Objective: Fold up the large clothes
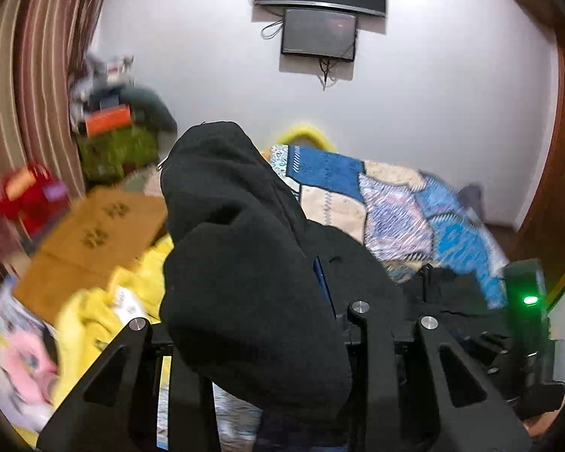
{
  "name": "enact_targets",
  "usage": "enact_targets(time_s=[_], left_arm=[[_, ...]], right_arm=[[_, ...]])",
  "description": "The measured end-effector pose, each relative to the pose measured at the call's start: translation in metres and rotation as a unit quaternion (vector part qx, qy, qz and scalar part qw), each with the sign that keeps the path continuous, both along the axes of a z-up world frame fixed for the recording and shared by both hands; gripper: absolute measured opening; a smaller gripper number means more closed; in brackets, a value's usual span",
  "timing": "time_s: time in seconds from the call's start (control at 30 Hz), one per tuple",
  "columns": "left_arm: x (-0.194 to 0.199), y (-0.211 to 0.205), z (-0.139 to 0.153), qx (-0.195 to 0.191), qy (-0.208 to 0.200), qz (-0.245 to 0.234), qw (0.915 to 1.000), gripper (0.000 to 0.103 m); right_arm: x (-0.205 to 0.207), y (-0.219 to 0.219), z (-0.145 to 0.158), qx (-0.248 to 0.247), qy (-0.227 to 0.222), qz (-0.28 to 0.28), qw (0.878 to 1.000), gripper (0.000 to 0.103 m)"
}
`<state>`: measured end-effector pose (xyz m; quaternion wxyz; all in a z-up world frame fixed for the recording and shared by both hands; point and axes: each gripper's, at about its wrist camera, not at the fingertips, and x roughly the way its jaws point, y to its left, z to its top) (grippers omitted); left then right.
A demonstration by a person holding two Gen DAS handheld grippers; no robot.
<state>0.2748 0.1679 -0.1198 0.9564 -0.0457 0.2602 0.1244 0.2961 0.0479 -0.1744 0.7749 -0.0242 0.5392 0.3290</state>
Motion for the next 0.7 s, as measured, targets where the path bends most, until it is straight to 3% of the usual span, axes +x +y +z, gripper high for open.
enact_targets(time_s=[0.13, 0.27, 0.43, 0.7], left_arm=[[0.011, -0.01, -0.02, 0.021, 0.03, -0.001, 0.9993, 0.033], [0.01, -0.013, -0.012, 0.012, 0.022, -0.007, 0.9997, 0.033], [0.01, -0.044, 0.006, 0.043, 0.013, -0.034, 0.9984, 0.033], [0.021, -0.142, 0.023, 0.081, -0.004, -0.12, 0.9894, 0.033]], right_arm=[[-0.003, 0.014, -0.019, -0.024, -0.008, 0.023, 0.999, 0.074], [-0.002, -0.006, -0.006, 0.002, 0.0, 0.01, 1.0, 0.072], [-0.005, -0.073, 0.024, 0.022, -0.042, -0.038, 0.998, 0.072], [-0.008, -0.197, 0.041, -0.015, -0.08, -0.157, 0.984, 0.072]])
